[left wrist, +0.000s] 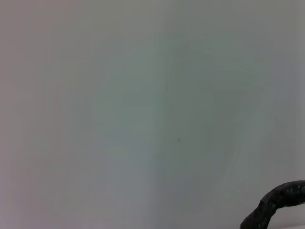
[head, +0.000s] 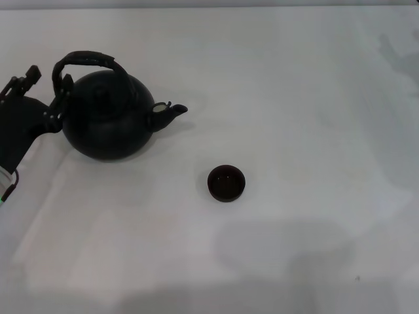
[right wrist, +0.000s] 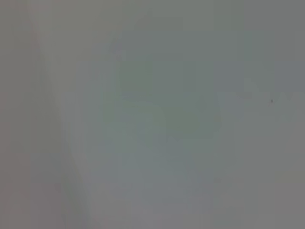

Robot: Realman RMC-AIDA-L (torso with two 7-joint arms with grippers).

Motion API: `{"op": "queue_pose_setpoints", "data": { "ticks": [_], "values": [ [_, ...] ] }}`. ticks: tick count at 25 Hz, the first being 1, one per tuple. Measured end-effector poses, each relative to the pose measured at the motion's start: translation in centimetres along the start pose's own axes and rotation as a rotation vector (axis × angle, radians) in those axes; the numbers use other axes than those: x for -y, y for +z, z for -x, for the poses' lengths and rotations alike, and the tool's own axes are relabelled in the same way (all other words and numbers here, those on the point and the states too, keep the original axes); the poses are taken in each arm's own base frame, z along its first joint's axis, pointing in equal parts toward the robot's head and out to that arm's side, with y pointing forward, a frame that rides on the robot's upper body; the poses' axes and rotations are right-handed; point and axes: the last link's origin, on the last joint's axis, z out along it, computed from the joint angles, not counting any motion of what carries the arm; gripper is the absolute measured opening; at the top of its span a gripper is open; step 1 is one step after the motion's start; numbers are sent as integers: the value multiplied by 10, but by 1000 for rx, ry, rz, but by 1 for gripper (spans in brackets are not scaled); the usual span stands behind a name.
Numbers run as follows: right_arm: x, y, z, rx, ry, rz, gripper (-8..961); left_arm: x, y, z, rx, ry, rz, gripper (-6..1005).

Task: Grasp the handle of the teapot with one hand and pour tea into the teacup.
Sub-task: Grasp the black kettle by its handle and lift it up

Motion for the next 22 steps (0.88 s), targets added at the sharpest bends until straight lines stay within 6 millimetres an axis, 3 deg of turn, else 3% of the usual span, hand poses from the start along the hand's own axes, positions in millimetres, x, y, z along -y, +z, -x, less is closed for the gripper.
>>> {"op": "queue_pose_setpoints", "data": {
  "ticks": [13,18,22],
  "values": [
    [1,1,2,7,-3,0,845,0,1,3,25,5,4,504],
    [1,1,2,6,-2,-1,845,0,3,4,38,10,8,338],
    [1,1,2,4,-3,-3,846,0,3,4,37,37,10,150]
  ]
}}
